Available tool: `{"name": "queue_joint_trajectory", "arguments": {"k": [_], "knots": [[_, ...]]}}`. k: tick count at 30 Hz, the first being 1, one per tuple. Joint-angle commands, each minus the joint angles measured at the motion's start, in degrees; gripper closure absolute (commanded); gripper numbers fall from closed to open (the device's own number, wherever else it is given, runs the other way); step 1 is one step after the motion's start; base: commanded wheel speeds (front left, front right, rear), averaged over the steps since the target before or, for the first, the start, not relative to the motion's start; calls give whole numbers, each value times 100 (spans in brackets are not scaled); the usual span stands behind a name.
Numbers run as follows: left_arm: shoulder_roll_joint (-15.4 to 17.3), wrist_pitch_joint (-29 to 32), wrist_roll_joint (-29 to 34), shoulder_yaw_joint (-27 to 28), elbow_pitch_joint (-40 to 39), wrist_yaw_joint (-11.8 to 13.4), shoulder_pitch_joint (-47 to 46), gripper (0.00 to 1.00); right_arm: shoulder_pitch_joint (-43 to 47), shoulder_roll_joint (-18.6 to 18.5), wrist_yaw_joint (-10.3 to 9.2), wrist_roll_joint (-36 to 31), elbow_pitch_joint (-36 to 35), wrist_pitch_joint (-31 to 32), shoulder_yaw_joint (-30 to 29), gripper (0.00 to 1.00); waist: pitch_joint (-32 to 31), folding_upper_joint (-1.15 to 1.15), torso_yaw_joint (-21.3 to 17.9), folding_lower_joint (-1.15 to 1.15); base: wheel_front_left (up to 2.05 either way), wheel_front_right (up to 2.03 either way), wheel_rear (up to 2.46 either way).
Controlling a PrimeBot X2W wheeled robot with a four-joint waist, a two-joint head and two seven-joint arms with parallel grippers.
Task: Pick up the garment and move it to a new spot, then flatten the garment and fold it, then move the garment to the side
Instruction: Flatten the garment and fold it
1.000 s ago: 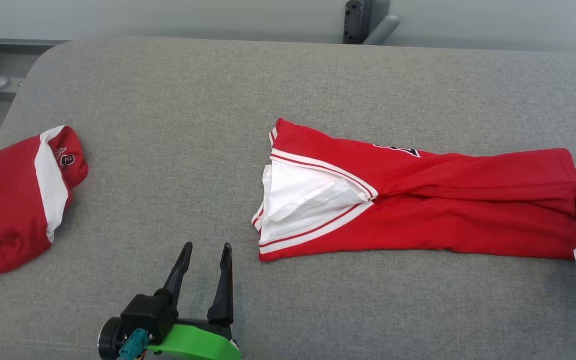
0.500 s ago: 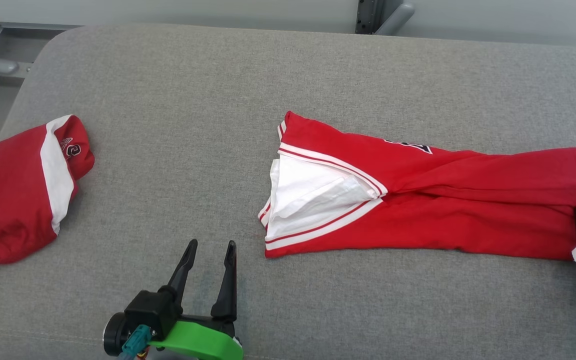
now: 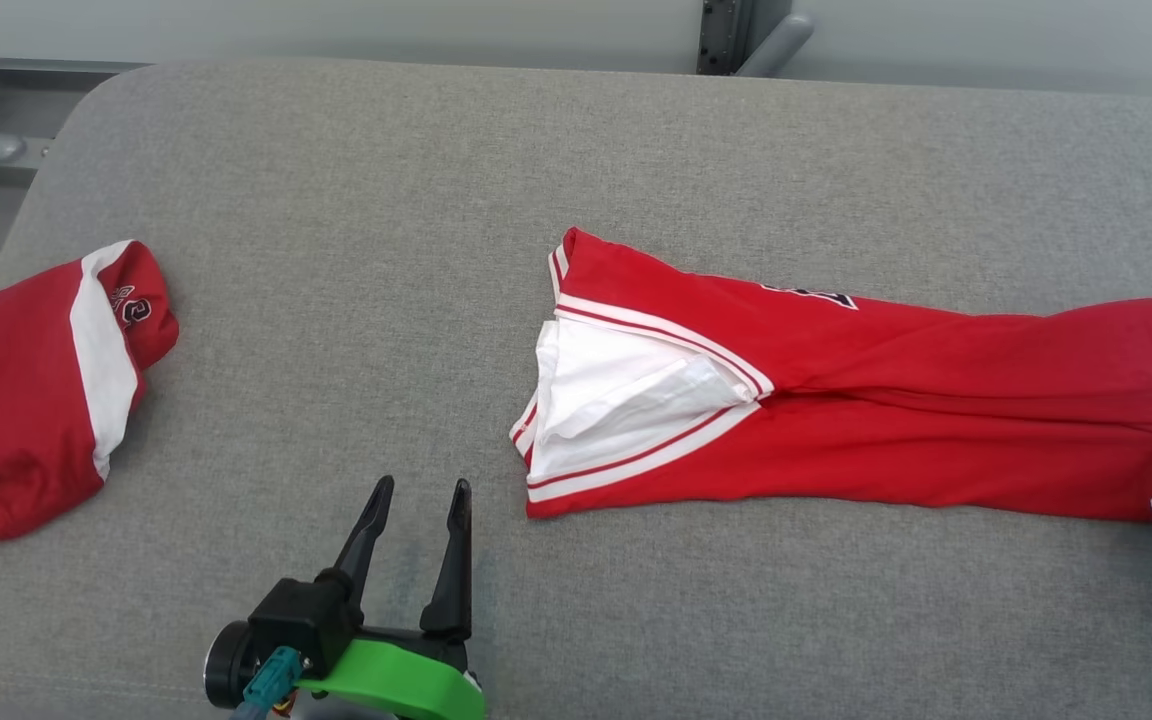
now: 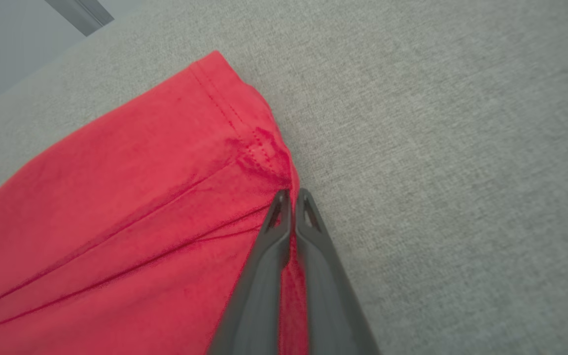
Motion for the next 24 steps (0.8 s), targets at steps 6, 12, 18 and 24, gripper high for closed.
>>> {"name": "queue_joint_trajectory", "arguments": {"k": [6, 12, 18, 24], "knots": [[2, -17, 54, 58, 30, -48, 71, 0, -34, -391, -13, 45, -66, -216, 159, 100, -90, 0, -231, 0, 0, 0, 0], [4, -17, 62, 65, 71, -73, 96, 0, -48, -558, -12, 53, -180, -206, 344, 100, -212, 0, -409, 0, 0, 0, 0], [50, -14, 40, 84, 90, -38, 189, 0, -112, -394, -11, 318, -991, 125, 845, 100, -350, 0, -628, 0, 0, 0, 0], [75, 35, 1, 26, 135, -27, 290, 0, -22, -187, -9, 532, -2051, 615, 1397, 100, -554, 0, -734, 0, 0, 0, 0]]}}
